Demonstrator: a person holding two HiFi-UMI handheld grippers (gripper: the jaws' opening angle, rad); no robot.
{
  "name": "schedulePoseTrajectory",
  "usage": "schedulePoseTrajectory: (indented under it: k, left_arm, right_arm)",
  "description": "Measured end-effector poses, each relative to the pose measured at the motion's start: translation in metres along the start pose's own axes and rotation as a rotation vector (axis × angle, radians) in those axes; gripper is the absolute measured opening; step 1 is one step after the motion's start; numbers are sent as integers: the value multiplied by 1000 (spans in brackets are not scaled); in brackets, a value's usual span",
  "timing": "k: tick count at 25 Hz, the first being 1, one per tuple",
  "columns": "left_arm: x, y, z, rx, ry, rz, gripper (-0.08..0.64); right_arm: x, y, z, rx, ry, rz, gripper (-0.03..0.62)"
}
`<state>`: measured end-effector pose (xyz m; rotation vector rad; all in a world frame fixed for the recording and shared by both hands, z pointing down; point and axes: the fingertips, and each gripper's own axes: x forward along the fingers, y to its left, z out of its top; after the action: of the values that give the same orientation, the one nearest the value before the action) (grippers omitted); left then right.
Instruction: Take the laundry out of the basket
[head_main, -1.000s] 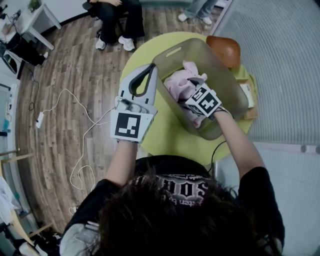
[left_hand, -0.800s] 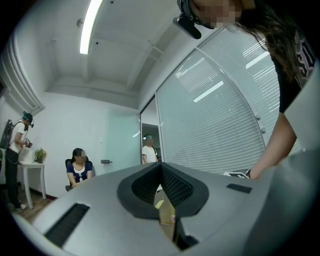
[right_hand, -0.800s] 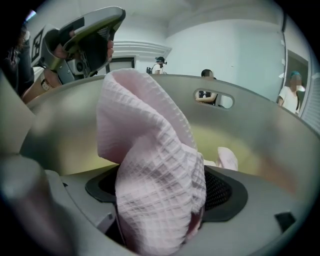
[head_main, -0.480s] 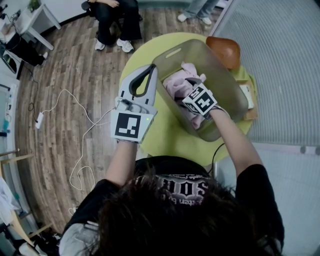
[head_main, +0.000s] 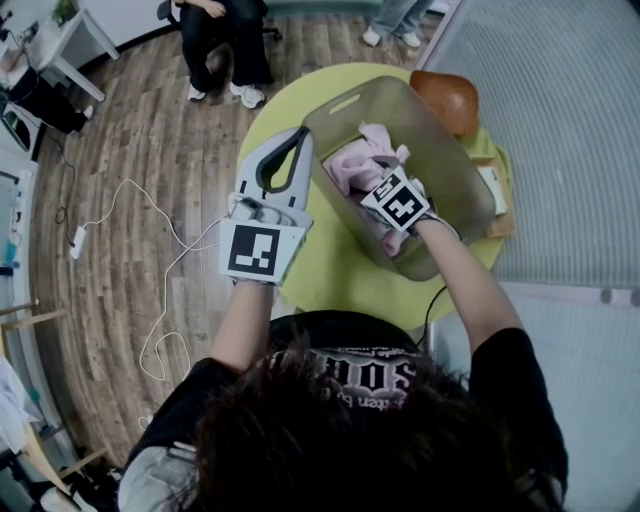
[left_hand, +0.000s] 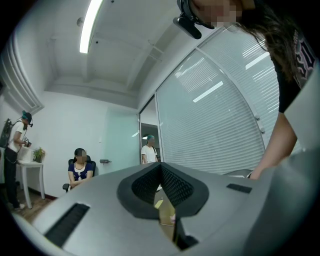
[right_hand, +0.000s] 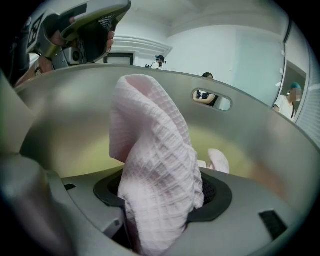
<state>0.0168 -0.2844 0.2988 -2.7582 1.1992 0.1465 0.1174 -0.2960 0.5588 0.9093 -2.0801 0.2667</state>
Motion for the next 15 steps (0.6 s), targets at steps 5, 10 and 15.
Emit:
schedulePoseTrajectory:
  k: [5,10,15]
  left_arm:
    - [2,-3,0,-1,-2,-3,0]
    - [1,-5,2,-3,-5,-7,0]
    - [2,-5,3,-1,-4,-7,0]
  right_arm:
    - [-4,-3,2,18,-4,-14,248]
    - [-8,-2,5,28,2,-19,212]
    - [-11,-8,9,87,-16,-40,166]
